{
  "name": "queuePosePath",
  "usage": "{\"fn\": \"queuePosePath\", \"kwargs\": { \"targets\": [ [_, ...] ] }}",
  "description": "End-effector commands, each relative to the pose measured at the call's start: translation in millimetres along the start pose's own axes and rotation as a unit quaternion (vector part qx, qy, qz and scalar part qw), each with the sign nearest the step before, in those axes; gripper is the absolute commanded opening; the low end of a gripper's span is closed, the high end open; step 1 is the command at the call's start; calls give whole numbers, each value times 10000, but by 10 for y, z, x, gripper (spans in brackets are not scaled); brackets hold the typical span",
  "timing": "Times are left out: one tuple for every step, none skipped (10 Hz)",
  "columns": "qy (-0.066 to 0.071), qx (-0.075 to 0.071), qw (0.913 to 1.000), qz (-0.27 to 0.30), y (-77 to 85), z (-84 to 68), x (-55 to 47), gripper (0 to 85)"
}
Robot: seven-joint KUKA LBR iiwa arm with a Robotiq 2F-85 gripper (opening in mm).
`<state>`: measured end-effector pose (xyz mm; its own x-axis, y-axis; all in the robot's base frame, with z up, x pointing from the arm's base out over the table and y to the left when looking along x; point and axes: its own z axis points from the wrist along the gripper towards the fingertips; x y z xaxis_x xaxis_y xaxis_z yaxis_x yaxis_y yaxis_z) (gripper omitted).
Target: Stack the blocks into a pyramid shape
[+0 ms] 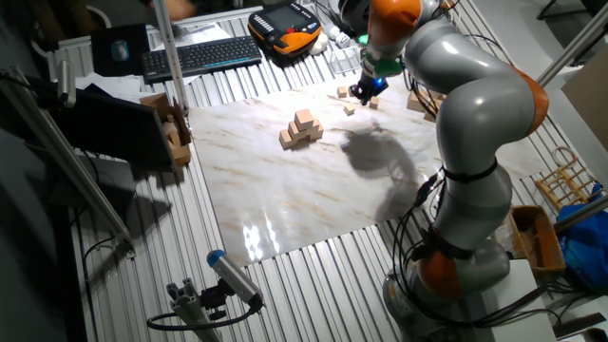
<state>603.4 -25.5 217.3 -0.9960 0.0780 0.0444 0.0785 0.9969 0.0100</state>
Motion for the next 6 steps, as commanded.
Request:
{"fn": "queuePosePath", "kwargs": {
  "targets": [
    [44, 72, 10000, -17, -14, 10, 4, 0],
    [96, -9, 9999, -44, -35, 24, 9, 0],
    [100, 37, 9999, -88, -30, 29, 11, 0],
    [71, 19, 9998, -165, -37, 19, 10, 0],
    [148, 24, 9997, -173, 11, -4, 3, 0],
    [145, 62, 9997, -171, 96, -4, 5, 0]
  ]
}}
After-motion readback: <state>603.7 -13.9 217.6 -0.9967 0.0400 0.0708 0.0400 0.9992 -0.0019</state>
